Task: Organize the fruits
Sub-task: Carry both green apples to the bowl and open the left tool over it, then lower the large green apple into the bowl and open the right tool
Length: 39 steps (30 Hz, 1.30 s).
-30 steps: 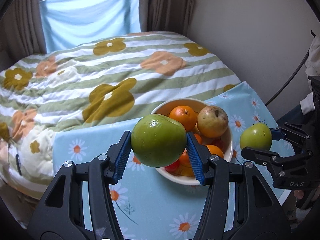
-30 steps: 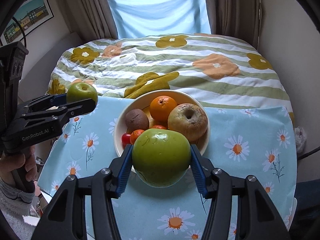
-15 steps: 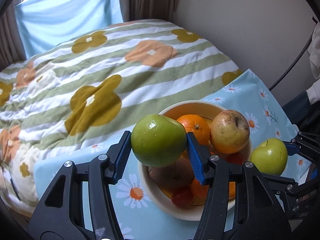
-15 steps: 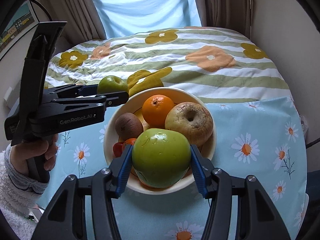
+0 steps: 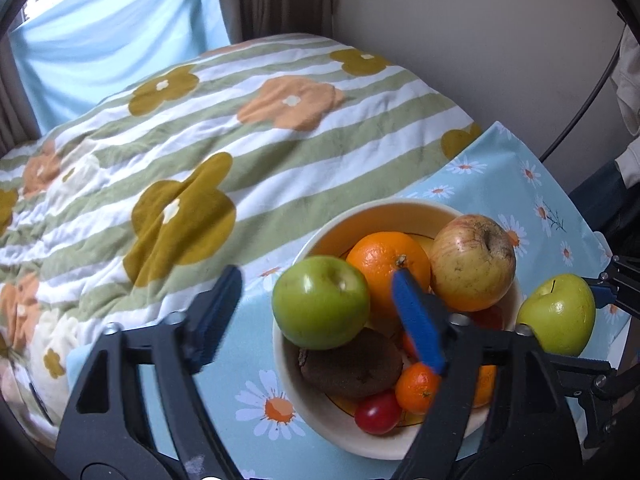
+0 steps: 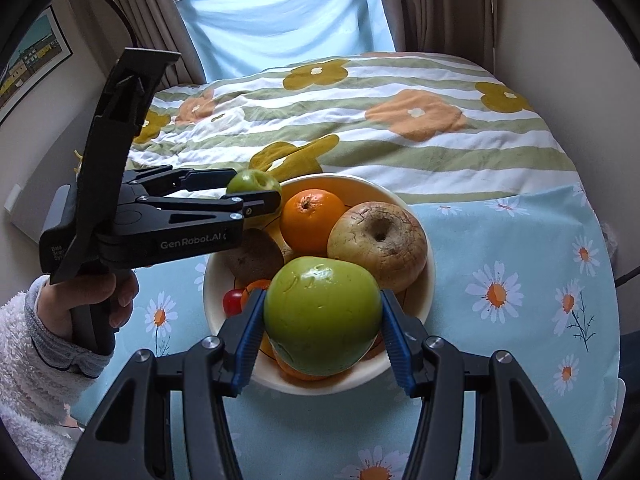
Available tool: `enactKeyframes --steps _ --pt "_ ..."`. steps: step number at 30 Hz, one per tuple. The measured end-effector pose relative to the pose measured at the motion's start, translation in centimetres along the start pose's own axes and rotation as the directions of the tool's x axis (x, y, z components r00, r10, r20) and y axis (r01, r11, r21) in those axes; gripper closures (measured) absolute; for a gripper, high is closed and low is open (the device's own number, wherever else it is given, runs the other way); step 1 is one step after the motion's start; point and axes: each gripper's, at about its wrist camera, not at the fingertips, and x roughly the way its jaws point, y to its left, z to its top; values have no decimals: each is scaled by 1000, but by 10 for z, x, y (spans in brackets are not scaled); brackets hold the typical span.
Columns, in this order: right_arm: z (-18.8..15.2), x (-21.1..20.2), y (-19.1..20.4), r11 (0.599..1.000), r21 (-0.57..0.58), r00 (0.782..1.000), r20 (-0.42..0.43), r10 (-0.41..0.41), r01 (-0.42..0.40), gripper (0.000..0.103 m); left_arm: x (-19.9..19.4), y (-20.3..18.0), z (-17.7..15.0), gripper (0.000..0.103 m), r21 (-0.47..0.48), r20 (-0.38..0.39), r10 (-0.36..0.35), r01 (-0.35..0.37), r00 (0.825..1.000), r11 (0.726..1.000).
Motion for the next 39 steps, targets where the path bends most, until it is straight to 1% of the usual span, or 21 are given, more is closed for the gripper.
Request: enactKeyframes --steps 2,3,9,17,26,32,37,39 --pt "1 -2 -1 1000 -6 1000 3 -4 4 52 -12 3 1 0 -9 39 -12 12 999 1000" --pt "1 -3 0 1000 -10 1000 5 -6 6 52 -16 5 2 0 -13 44 -19 19 999 1000" --pt "6 -5 1 999 -43 1000 9 -8 9 52 -39 22 -3 0 -59 52 15 -12 999 998" --pt "20 9 17 993 -113 1000 10 22 -20 52 -69 47 -34 0 -124 30 89 -85 996 989" --pt "31 34 30 987 -155 999 -3 47 -47 52 -87 56 -76 0 -180 -17 125 -126 992 976" --pt "32 45 34 984 -175 1000 3 23 -22 52 -94 56 -90 0 -194 -28 133 -136 991 972" --pt "28 51 33 984 -180 1000 6 -11 11 52 -97 56 -95 0 -197 -32 138 -142 990 970" --pt "27 51 33 984 -179 1000 22 -13 17 51 -97 56 -96 0 -198 -34 139 -143 990 970"
